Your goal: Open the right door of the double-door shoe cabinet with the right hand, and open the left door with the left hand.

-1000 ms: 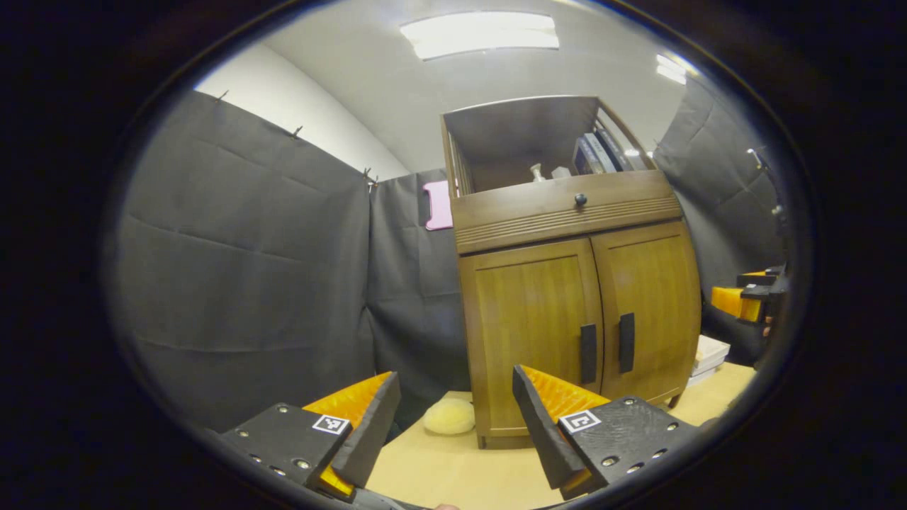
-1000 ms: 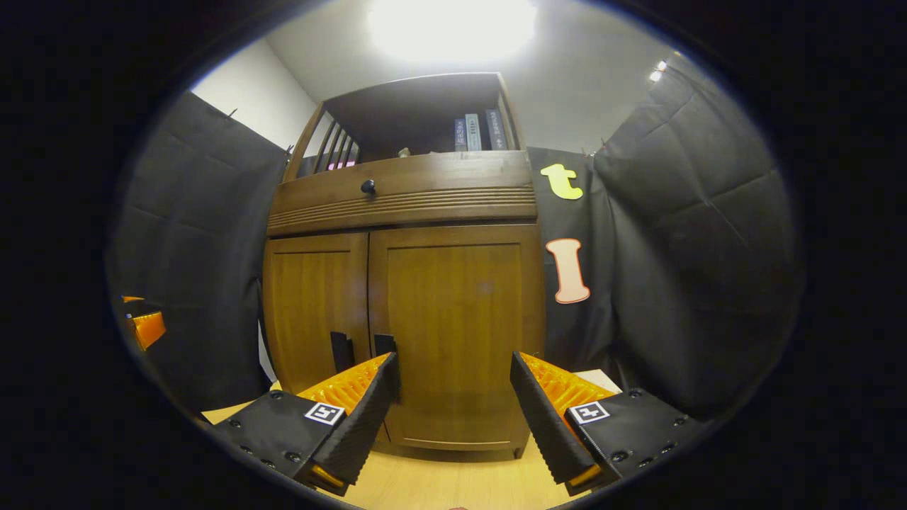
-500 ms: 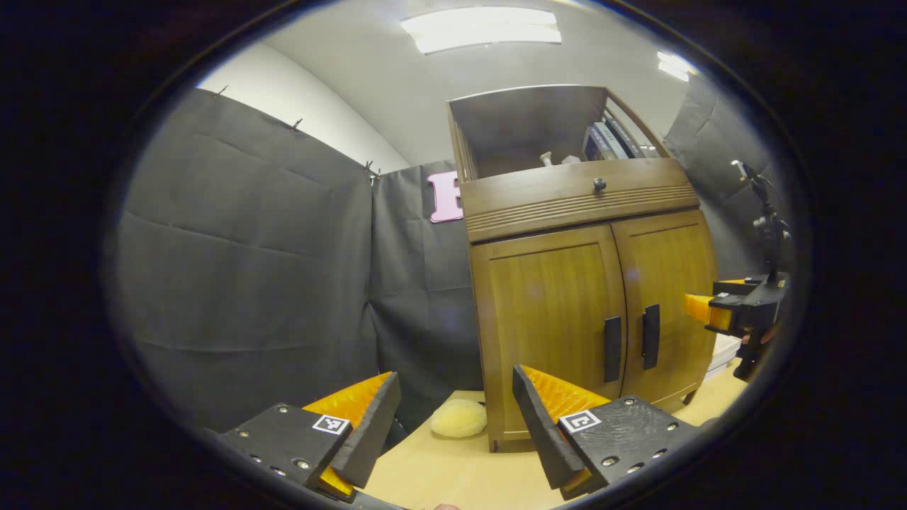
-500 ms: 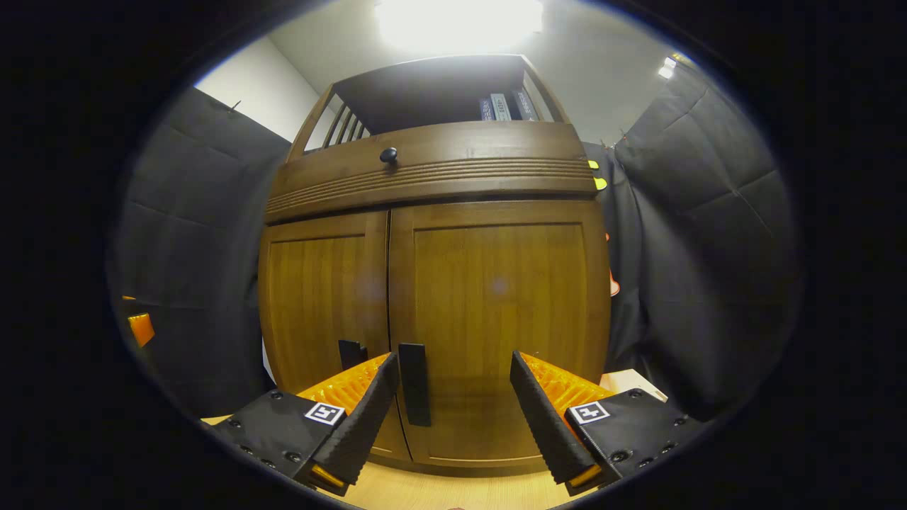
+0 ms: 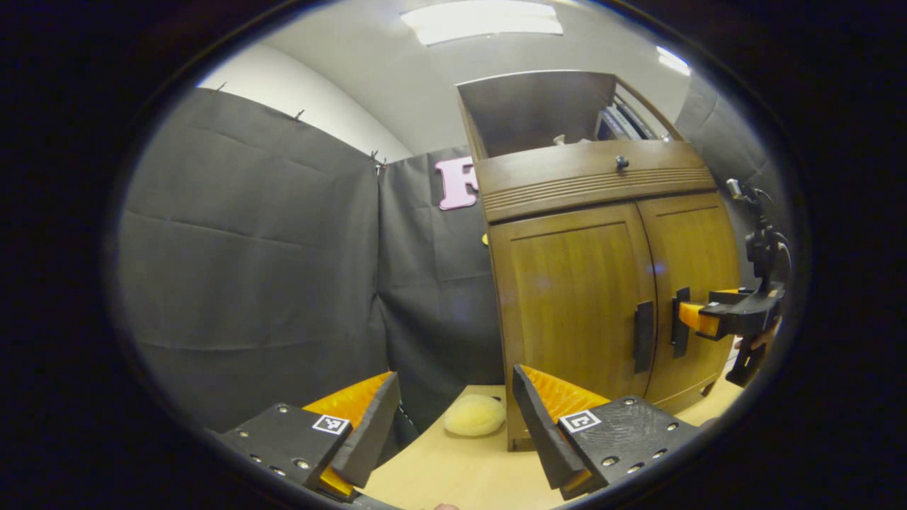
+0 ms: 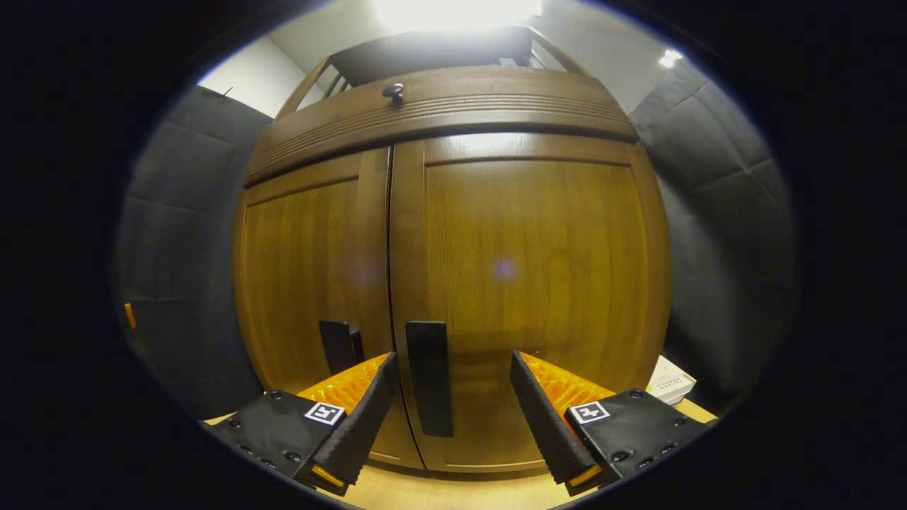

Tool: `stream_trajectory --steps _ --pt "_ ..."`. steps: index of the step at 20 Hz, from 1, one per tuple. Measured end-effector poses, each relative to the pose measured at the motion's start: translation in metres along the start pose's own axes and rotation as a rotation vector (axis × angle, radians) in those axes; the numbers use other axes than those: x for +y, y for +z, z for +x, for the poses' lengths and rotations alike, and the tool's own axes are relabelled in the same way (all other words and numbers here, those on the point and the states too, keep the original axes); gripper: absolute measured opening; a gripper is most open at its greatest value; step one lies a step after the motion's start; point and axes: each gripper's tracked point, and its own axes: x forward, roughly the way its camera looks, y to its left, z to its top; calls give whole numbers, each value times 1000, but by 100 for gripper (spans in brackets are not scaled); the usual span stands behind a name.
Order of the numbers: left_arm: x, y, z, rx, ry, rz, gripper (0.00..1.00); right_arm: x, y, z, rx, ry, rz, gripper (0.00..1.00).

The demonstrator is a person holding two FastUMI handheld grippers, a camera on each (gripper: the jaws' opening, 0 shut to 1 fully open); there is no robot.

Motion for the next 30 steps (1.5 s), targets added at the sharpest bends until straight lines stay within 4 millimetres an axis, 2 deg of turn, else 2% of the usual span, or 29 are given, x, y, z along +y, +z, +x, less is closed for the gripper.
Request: stream_trajectory --steps 2,4,5,6,8,10,11,12,13,14,17,18,19,21,23,24,25,29,30 --pt "0 0 1 5 -3 0 93 2 -7 8 17 -3 4 99" --pt "0 -1 0 13 -9 4 93 6 -14 14 36 -9 5 89" --pt "-1 -1 -1 15 -11 6 93 7 -17 17 46 -12 4 90" --pt "-1 -1 0 16 -13 6 93 5 -21 20 56 -17 3 79" --pt "-1 -2 0 20 -13 4 92 7 -25 24 73 -19 6 64" --pt "-1 -2 0 28 -15 0 91 15 -31 29 96 4 17 63" --pt "-2 -3 -1 32 -17 -1 90 16 -29 25 90 -20 19 51" --pt "-1 -3 0 36 -20 -2 92 16 -31 31 95 -25 6 39" --pt "-2 -3 -1 37 -21 -1 92 15 -29 31 91 -29 -9 32" --pt "-2 -3 -1 38 -22 -2 92 16 -31 29 99 -33 -7 33" --pt "-3 -3 -1 38 -32 -5 90 17 -30 28 118 -21 16 14" --pt "-4 -3 -1 37 -36 -7 89 17 -29 27 114 -17 24 13" --pt "-4 -2 -2 33 -40 -8 93 18 -30 25 122 -12 27 20" --pt "-4 0 -1 18 -43 -6 90 18 -29 16 119 -2 24 13" --pt "-5 0 -1 12 -44 -8 92 17 -29 7 120 14 27 17" --pt "-5 0 -2 13 -47 -12 93 17 -29 2 123 23 30 13" --pt "-5 1 -3 13 -52 -16 93 16 -28 -3 124 32 30 17" --pt "-6 2 -3 -5 -68 1 90 14 -27 -24 125 50 31 17" --pt "-7 4 -4 -12 -70 5 93 13 -28 -30 126 55 31 13"
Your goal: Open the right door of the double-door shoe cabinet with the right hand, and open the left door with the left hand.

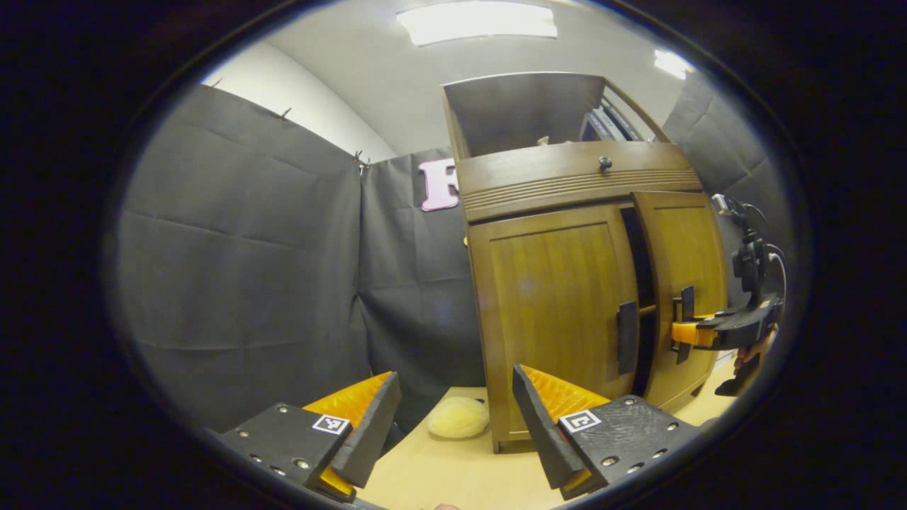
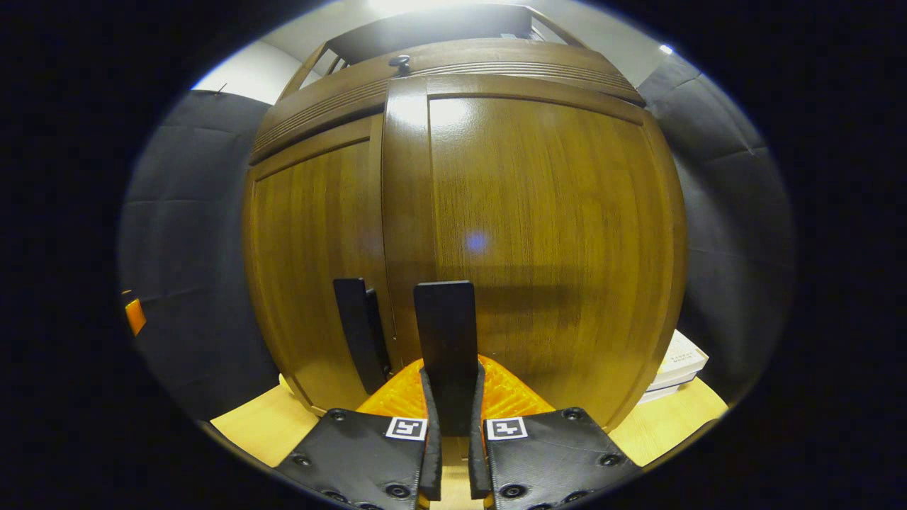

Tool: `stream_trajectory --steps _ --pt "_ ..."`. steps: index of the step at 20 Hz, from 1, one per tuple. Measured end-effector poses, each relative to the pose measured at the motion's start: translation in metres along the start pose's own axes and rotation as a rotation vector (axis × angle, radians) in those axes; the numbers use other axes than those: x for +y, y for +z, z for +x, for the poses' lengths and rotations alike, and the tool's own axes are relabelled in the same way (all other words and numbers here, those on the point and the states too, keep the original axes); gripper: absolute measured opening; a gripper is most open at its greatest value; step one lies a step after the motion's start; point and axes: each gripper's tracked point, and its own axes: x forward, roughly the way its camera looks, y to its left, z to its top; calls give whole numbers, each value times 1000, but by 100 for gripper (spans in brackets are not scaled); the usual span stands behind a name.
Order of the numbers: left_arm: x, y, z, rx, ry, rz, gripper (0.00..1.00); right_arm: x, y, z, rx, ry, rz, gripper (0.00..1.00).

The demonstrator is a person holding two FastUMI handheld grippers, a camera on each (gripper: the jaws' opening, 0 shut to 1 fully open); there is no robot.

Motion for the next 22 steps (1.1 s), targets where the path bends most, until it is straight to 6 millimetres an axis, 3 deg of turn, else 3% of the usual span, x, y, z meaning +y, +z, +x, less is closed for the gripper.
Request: stream_trajectory --steps 2,8,12,13,17,18,20,22 --pt "-2 6 -3 -9 -3 3 90 -3 -1 -12 0 11 2 17" --pt "-9 22 -9 -24 -18 8 89 -15 -4 -49 -3 16 5 16" --pt "-16 33 -17 -40 -44 5 93 -26 -7 -74 -2 8 5 13" --pt "-18 35 -20 -42 -51 2 93 -30 -8 -80 0 6 5 16" --pt "-37 39 -25 -49 -83 -4 93 -43 -9 -101 9 -5 3 13" --pt "-41 39 -24 -49 -91 -7 93 -46 -11 -107 13 -10 5 19" --pt "-50 40 -24 -48 -107 -13 93 -53 -11 -115 21 -18 0 13" --pt "-58 43 -27 -50 -121 -17 93 -59 -12 -123 25 -30 -4 17"
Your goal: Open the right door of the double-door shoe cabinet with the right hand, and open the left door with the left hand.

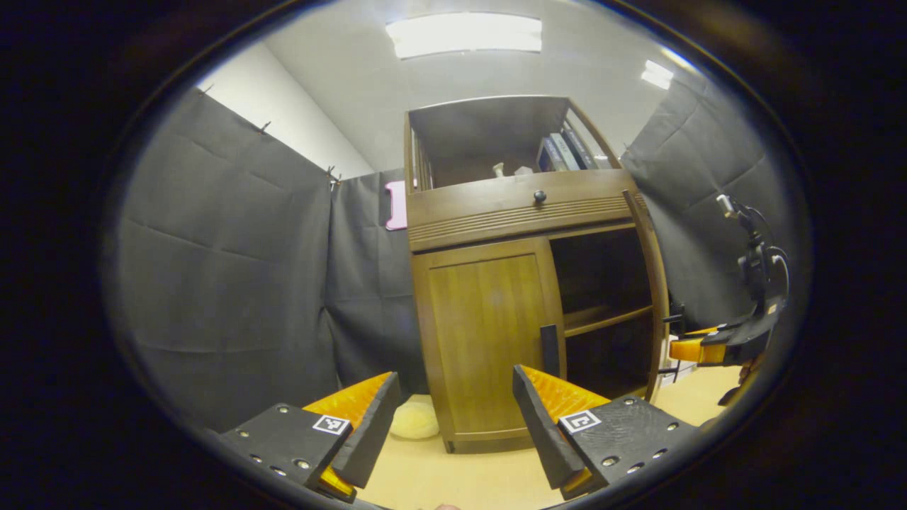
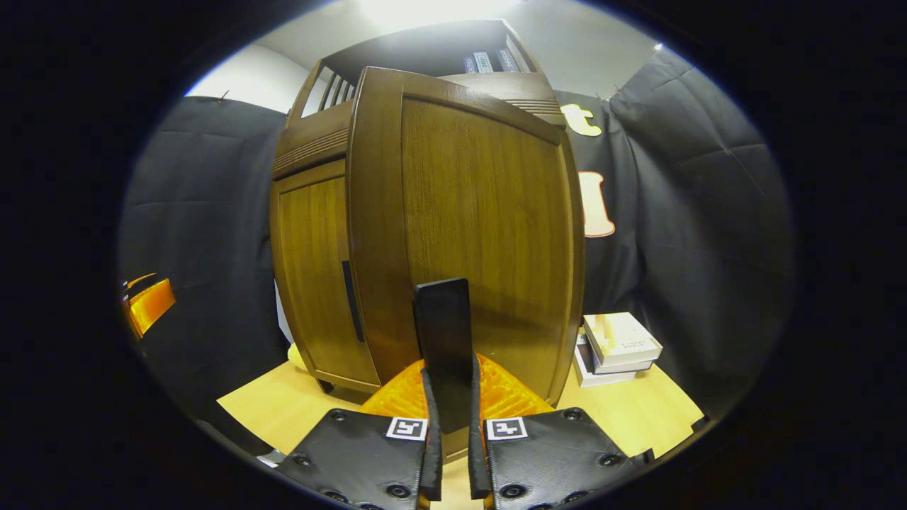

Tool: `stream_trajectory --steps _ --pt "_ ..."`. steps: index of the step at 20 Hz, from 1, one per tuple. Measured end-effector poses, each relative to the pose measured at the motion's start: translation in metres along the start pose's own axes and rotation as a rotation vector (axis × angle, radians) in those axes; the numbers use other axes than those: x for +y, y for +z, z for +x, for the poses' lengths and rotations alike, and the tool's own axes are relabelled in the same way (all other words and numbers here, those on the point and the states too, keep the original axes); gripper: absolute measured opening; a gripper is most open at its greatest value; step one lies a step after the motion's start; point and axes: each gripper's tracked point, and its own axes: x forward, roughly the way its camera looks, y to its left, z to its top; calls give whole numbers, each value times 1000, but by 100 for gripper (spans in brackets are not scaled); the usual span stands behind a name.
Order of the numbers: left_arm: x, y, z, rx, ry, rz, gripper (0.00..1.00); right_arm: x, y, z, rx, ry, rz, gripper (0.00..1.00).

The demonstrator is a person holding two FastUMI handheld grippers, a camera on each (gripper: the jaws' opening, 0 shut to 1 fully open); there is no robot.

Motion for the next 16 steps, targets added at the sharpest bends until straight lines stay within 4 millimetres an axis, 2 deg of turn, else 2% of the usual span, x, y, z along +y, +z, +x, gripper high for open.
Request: stream_trajectory --steps 1,6,16 --pt "-8 1 -3 -1 -7 -1 93 -4 0 -4 2 -5 -1 17" --pt "-12 5 -8 -10 -31 -9 93 -25 -5 -25 15 -26 -20 16" --pt "-16 11 -7 -34 -77 -10 93 -71 -6 -52 26 -81 -29 16"
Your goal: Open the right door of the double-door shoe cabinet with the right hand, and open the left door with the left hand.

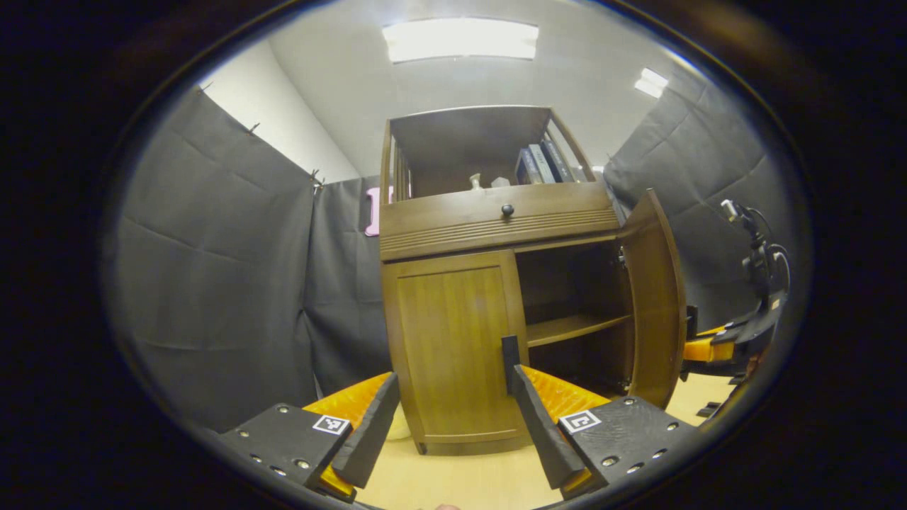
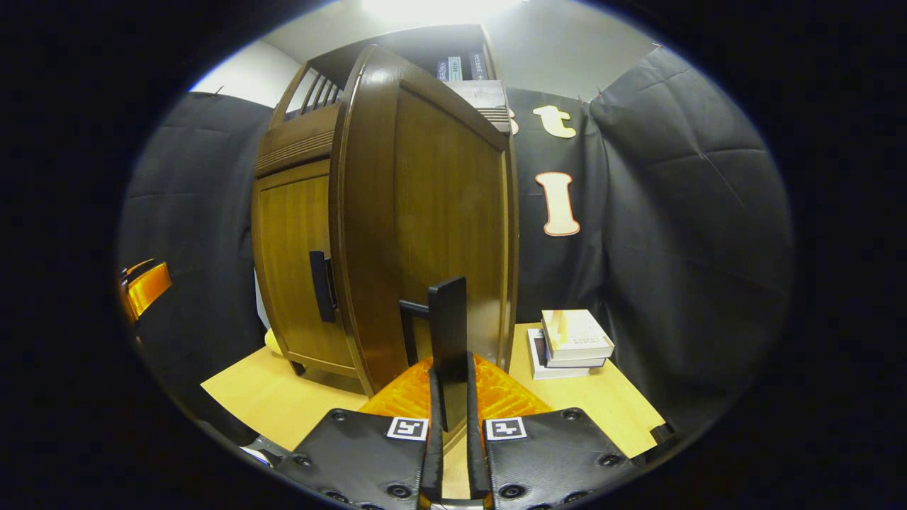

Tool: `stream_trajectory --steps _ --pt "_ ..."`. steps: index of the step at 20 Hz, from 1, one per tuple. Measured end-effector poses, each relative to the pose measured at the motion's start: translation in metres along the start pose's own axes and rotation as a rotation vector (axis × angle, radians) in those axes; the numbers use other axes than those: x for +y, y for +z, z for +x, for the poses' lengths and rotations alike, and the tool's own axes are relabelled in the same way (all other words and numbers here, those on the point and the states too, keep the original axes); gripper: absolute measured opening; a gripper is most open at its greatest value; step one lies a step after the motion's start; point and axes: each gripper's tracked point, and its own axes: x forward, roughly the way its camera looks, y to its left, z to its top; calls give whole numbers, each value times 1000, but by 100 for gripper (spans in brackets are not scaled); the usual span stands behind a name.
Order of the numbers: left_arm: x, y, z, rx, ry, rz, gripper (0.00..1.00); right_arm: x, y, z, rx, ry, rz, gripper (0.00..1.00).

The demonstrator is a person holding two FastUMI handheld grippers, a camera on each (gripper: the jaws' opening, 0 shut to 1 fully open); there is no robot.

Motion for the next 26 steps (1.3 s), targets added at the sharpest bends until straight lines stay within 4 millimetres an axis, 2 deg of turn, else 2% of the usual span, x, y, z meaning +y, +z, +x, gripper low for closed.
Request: stream_trajectory --steps 1,3,4,8,12,15,16,17,22,25,26 --pt "0 0 1 -2 -4 3 93 -4 0 -1 -2 1 0 12" --pt "-1 2 2 -8 -11 6 93 -13 -1 -2 -2 5 -3 15" --pt "-1 2 3 -10 -14 5 93 -16 -1 -3 -3 7 -4 12" --pt "-1 2 4 -16 -15 4 93 -33 -2 -7 -13 6 8 12" --pt "0 2 3 -15 -13 8 93 -58 -5 -8 -5 -42 -11 15" --pt "1 1 3 -15 -15 15 93 -79 -8 -9 -4 -75 2 8" --pt "0 1 4 -16 -16 15 93 -86 -7 -10 -4 -85 7 0" --pt "0 0 4 -15 -19 13 93 -91 -7 -11 -1 -87 15 0" --pt "-6 -1 7 -13 -46 10 93 -118 -7 -31 5 -144 28 0" --pt "-10 -1 8 -14 -74 15 93 -117 -8 -43 1 -144 27 0" --pt "-10 -1 9 -15 -80 20 93 -114 -7 -52 -7 -138 18 7"
